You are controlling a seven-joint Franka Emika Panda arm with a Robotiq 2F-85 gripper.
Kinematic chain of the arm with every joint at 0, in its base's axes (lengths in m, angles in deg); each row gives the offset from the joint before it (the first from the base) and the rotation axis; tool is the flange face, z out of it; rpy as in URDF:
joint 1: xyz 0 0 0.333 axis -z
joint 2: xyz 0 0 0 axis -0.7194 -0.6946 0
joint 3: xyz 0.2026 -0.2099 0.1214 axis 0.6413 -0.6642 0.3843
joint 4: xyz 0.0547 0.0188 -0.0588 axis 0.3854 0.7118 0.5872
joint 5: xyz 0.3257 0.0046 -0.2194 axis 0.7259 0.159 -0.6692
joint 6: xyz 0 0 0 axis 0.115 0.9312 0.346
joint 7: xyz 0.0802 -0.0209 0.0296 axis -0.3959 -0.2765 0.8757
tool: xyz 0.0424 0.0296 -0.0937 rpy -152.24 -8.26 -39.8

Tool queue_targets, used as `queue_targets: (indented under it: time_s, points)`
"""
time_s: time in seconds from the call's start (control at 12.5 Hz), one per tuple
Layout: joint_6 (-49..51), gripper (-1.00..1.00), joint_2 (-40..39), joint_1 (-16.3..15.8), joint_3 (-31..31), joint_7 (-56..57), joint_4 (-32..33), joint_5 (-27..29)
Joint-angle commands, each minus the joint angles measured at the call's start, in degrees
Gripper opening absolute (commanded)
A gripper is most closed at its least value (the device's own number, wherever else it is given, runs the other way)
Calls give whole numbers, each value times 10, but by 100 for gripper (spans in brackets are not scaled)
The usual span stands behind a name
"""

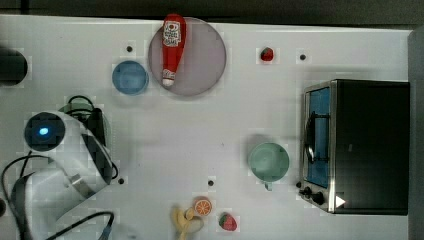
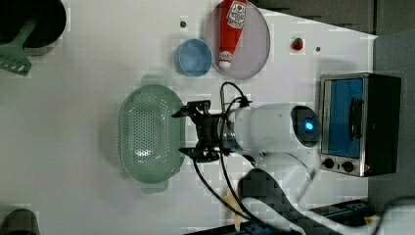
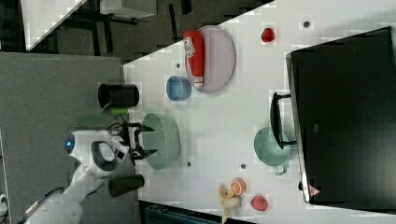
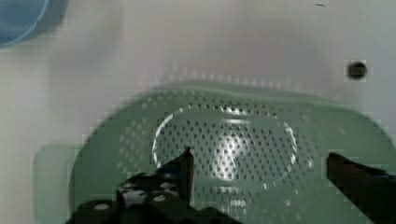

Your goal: Drag strainer left to right.

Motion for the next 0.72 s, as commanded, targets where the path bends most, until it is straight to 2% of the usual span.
queue_targets:
  time_s: [0.08, 0.72]
  points:
    - [-45, 100, -42, -27, -25, -30, 0, 10]
    - [-76, 100, -78, -166, -157, -50, -4, 11]
